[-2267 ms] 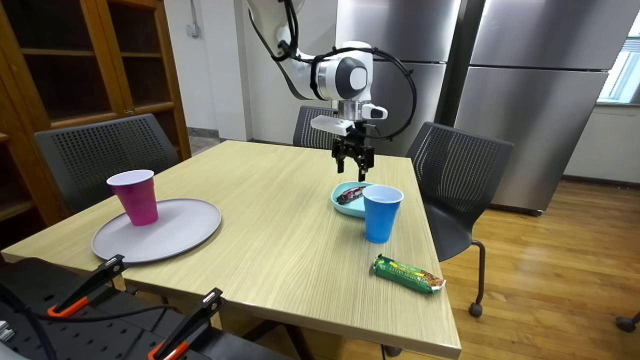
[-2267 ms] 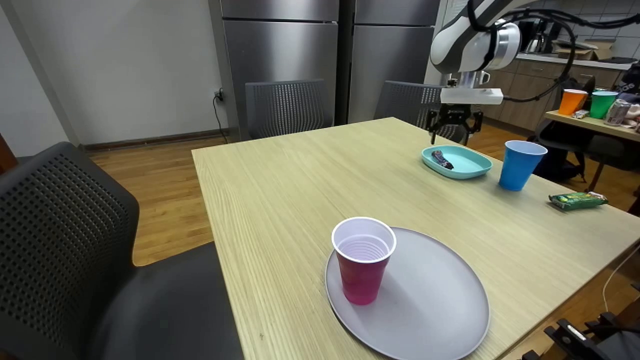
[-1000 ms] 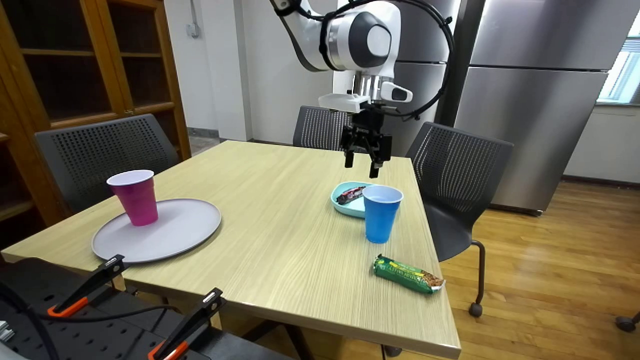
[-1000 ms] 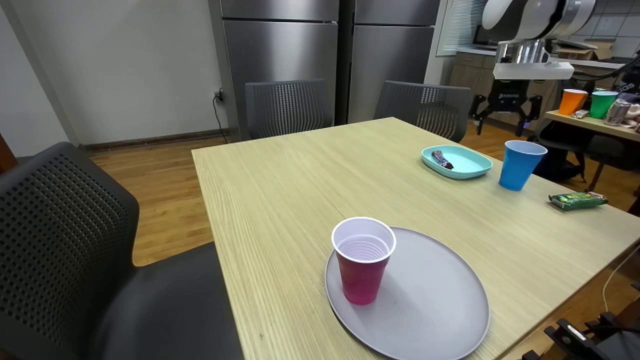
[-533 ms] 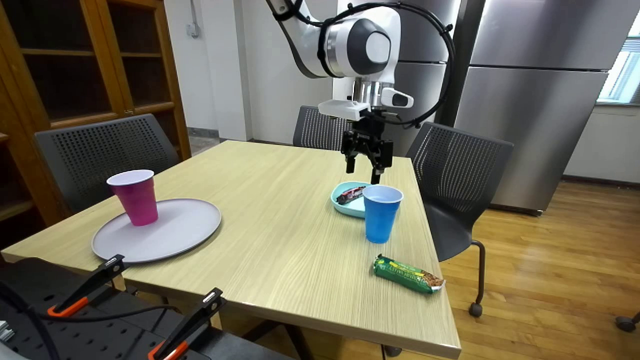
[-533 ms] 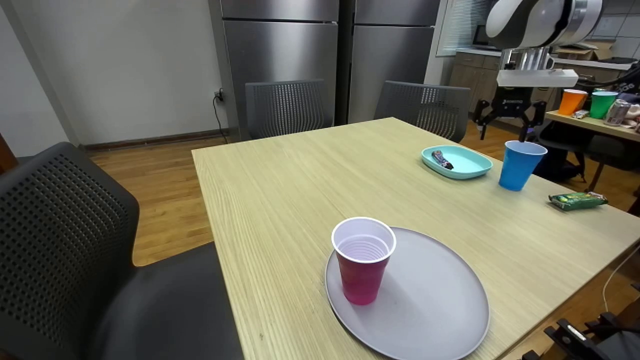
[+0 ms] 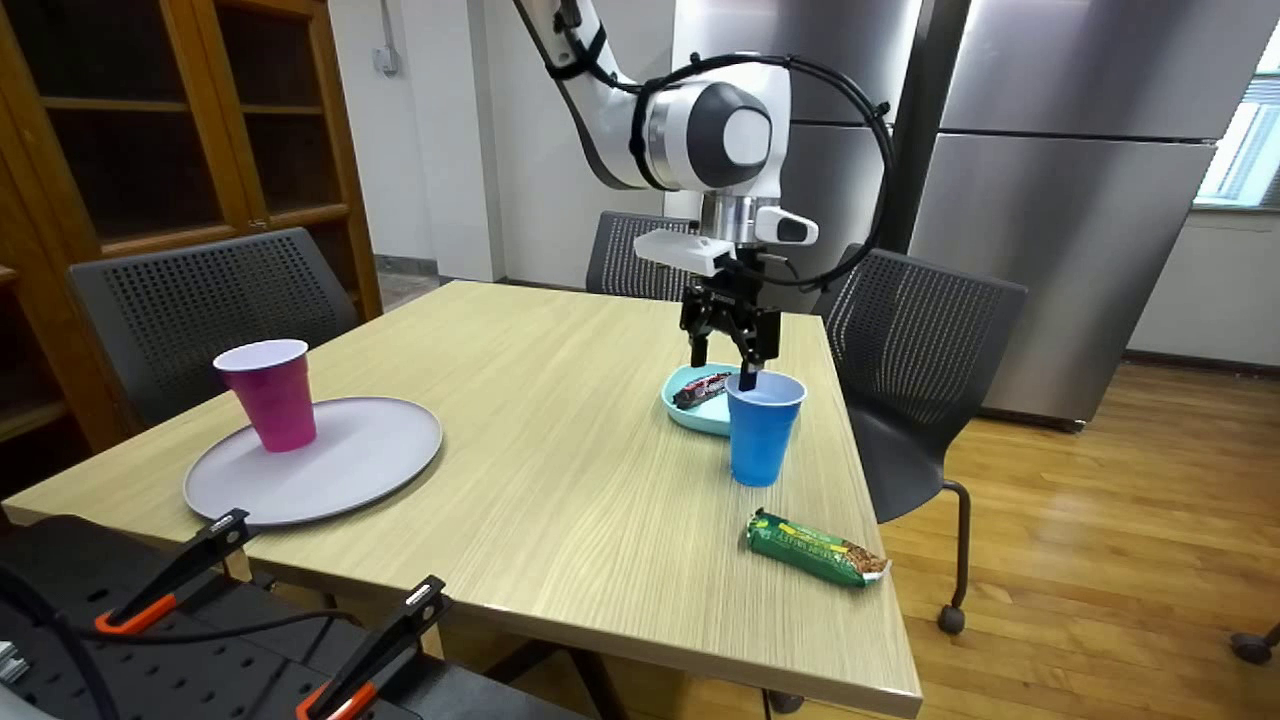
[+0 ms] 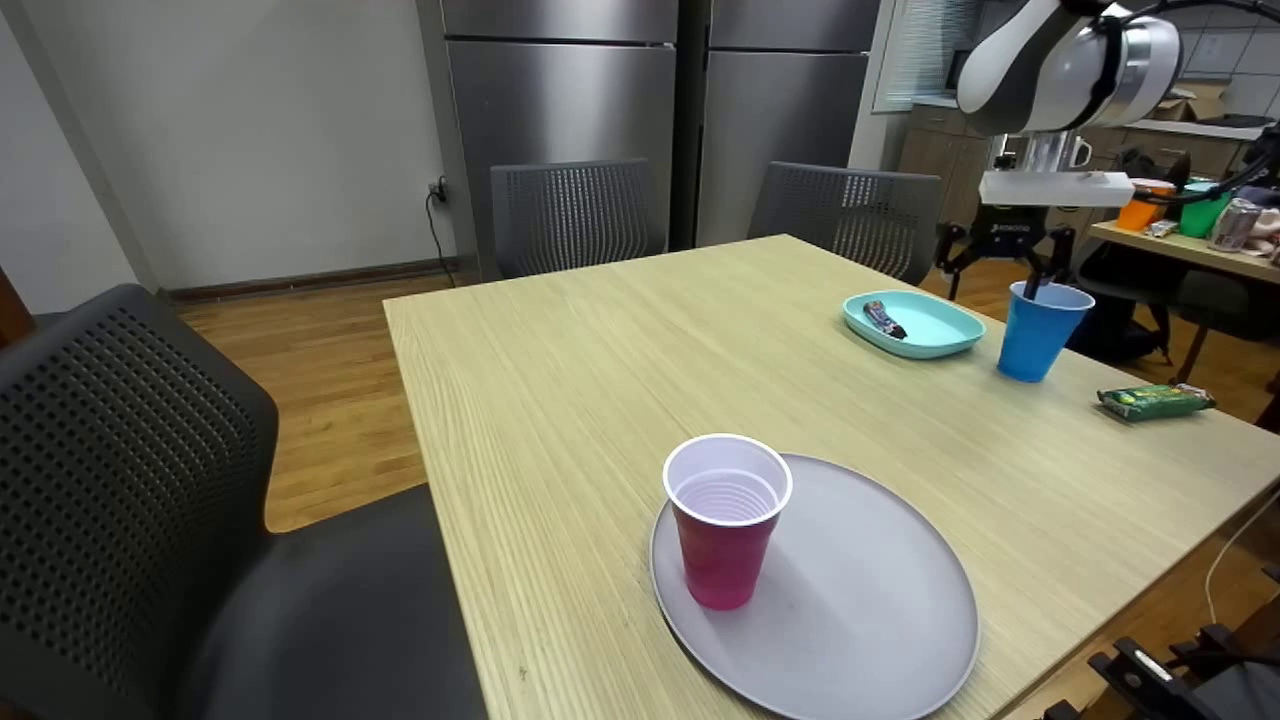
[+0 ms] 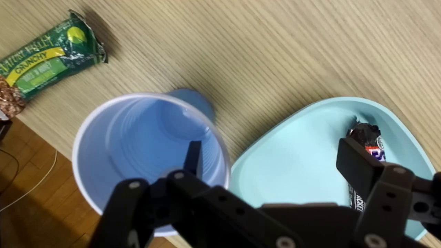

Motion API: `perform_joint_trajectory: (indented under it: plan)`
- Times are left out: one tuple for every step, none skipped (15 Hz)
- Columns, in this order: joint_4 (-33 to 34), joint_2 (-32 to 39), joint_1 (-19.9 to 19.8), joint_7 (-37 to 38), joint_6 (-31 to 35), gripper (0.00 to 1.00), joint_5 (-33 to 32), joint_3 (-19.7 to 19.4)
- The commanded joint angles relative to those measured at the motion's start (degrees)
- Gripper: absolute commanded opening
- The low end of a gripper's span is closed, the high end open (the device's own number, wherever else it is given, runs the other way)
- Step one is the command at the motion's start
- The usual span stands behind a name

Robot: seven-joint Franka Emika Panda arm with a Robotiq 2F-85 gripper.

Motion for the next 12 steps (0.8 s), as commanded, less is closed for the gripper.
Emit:
perform_joint_trajectory:
  plan:
    - [1.4,1.5,-1.0,-1.5,0.9,1.00,0.6,1.2]
    - [1.3,1.5,-0.8,-1.3,1.0,0.75,0.4,1.1]
    - [1.1,1.6,-0.8,-1.3,1.4,0.74,0.4,1.1]
    - [1.0,1.5,-0.8,-1.4,1.6,0.68,0.4,1.1]
    - [1.1,1.5,-0.8,-1.4,1.6,0.58,0.4,1.2]
    - [1.0,1.4,-0.8,-1.4,1.7,0.51,0.4,1.2]
    - [0.9,1.3,-0.8,-1.4,1.8,0.42,0.4,1.1]
    - [0.9,1.3,-0.8,-1.3,1.8,0.35,0.4,1.1]
    - [0.8,1.2,-0.8,-1.3,1.8,0.27,0.3,1.1]
    - [0.7,1.2,-0.8,-1.3,1.8,0.20,0.3,1.1]
    - [0.9,1.1,-0.9,-1.6,1.2,0.11,0.4,1.2]
    - [0.8,1.1,-1.0,-1.5,1.1,0.05,0.5,1.2]
